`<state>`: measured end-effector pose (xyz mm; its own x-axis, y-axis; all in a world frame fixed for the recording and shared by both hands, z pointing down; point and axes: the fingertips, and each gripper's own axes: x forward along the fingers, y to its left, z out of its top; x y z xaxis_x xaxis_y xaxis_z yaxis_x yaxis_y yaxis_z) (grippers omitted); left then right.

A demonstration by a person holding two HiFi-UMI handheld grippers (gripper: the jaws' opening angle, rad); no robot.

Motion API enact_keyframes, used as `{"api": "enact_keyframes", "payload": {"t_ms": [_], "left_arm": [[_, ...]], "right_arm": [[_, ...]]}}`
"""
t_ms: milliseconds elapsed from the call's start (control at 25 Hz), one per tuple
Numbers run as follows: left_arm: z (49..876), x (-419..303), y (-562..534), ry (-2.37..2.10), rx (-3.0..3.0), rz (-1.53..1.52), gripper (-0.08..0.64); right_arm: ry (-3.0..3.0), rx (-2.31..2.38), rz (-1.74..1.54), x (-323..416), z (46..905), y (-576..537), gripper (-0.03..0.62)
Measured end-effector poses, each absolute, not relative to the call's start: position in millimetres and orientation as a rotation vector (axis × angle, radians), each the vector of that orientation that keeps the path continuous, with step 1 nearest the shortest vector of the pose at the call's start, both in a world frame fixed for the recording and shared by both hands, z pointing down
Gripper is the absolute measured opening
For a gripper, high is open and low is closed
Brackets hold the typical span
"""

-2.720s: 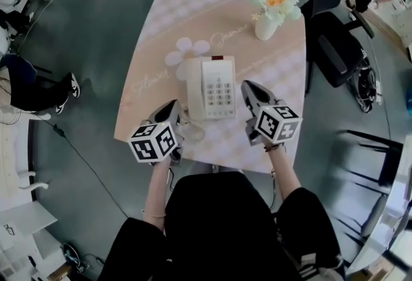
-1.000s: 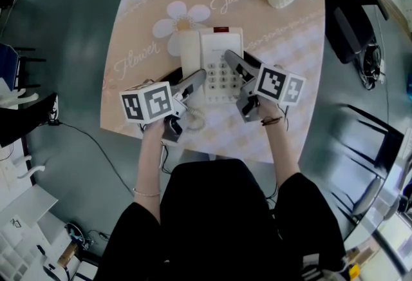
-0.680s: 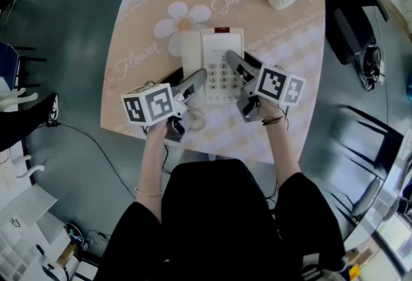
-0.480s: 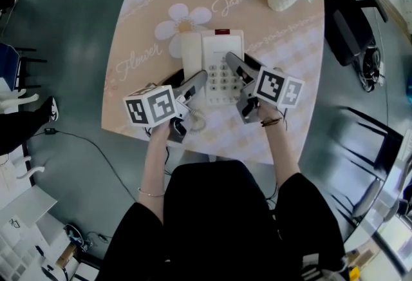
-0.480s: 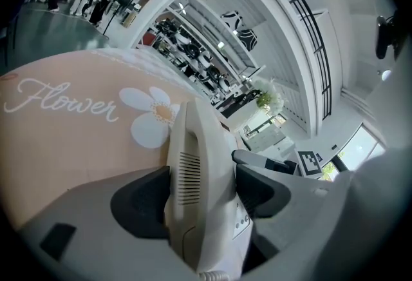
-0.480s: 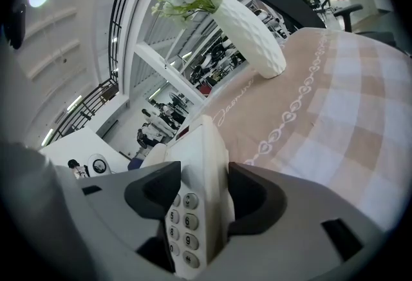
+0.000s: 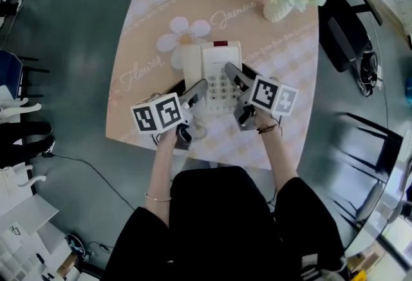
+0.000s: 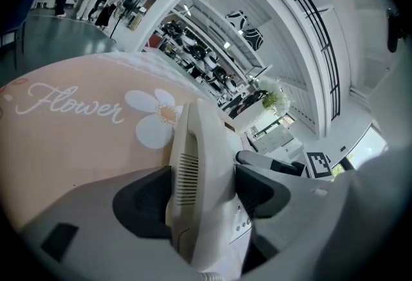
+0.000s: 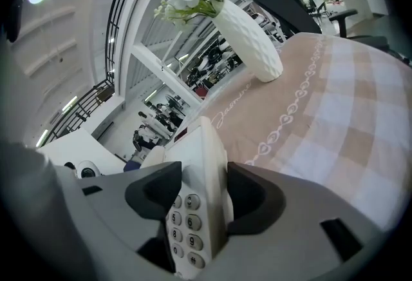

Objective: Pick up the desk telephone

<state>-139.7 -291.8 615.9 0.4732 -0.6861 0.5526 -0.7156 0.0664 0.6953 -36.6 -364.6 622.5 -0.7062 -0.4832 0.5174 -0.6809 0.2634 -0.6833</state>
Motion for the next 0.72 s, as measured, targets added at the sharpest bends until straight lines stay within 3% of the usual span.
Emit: {"api": "enact_keyframes", "payload": {"t_ms": [720], "left_arm": [[570.1,-141.7,-275.0,-1.302,1.636,0.023,0.302]], "right_arm": [[-2.397,1.106,1.414,-37.1,574.9,-349.4,0.209]]}}
